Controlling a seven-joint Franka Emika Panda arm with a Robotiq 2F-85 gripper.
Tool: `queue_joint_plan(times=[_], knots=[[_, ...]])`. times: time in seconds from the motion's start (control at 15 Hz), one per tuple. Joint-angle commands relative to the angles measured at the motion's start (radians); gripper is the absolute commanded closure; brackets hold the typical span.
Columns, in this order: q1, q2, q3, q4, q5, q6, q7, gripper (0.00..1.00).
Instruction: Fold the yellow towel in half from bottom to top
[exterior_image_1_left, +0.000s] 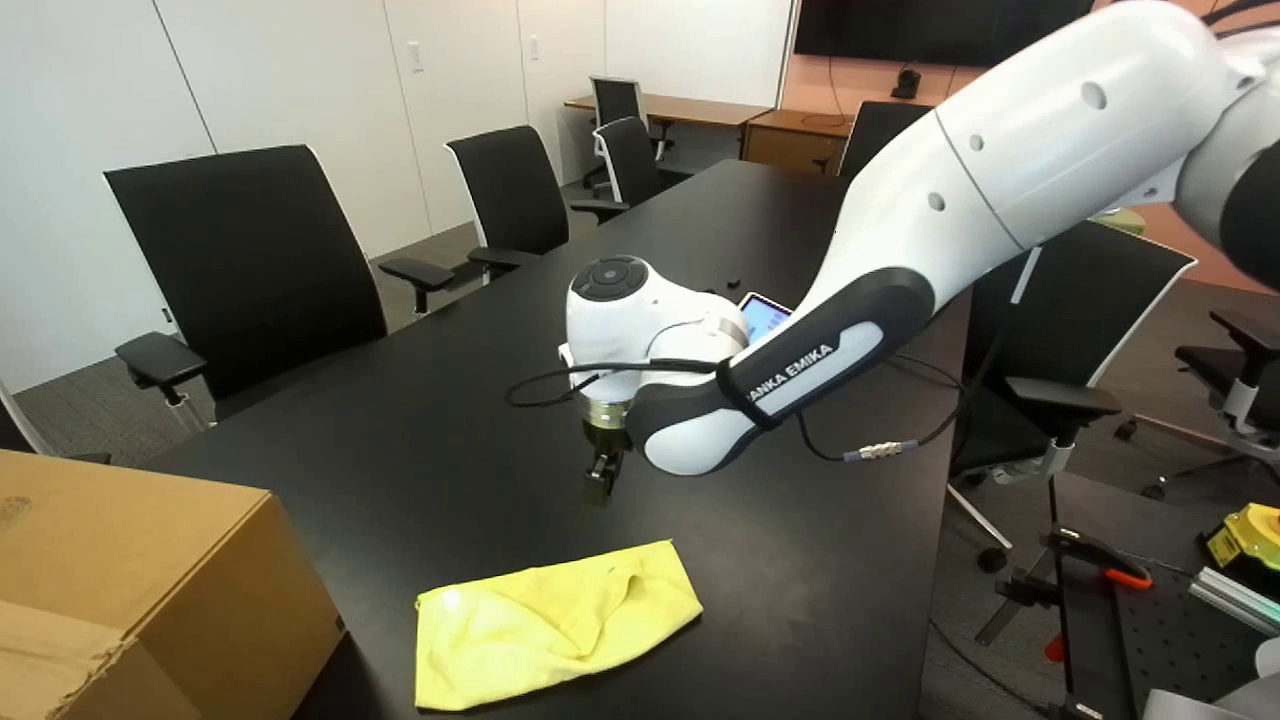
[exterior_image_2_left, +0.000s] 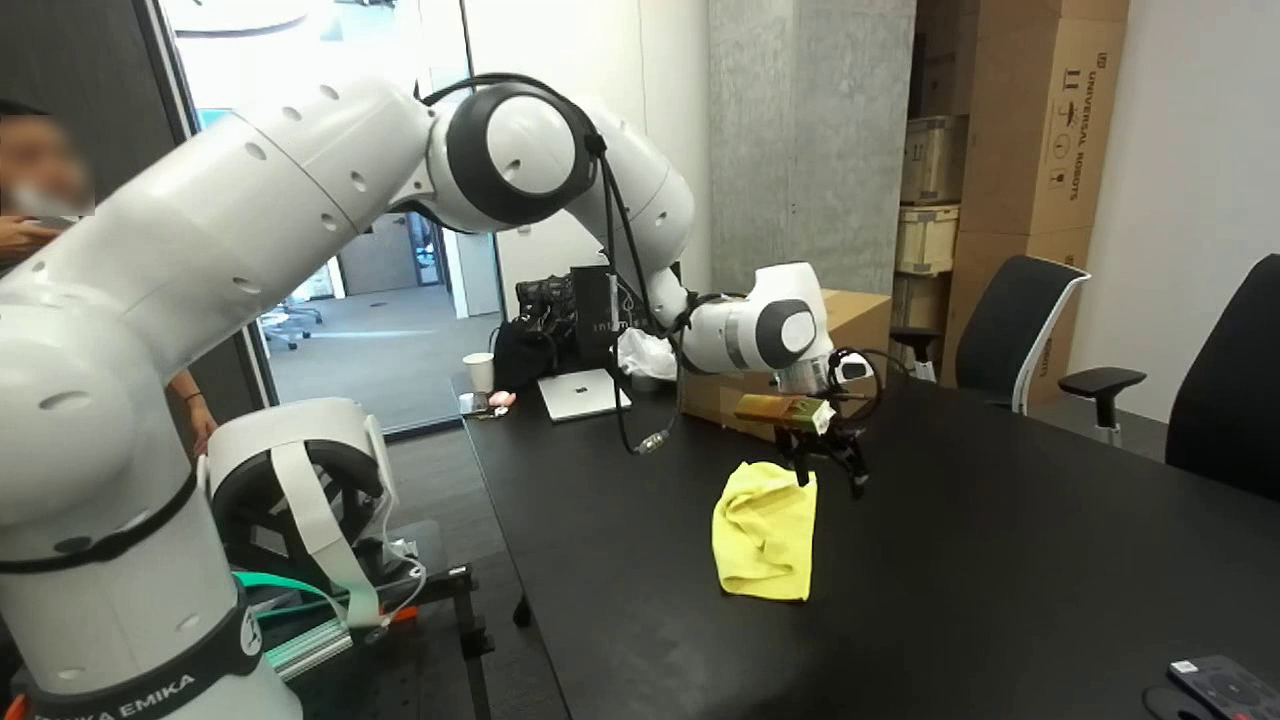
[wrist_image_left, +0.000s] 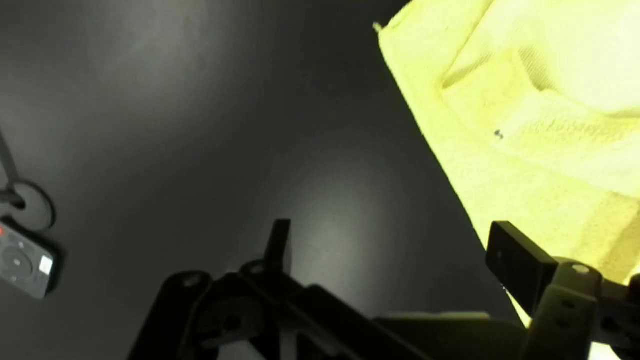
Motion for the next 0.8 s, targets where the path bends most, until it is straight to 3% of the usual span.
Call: queue_joint_plan(times=[0.0,0.33,0.73], knots=[[-0.089,-0.183,0.093,-0.237,0.08,-0.029,-0.001,0.0],[-0.177,-0.364,0.14,-0.491,0.222,0.005,0.04,0.0],[-0.287,-0.617,0.18,-0.799,0.364,-0.002,-0.059,0.0]])
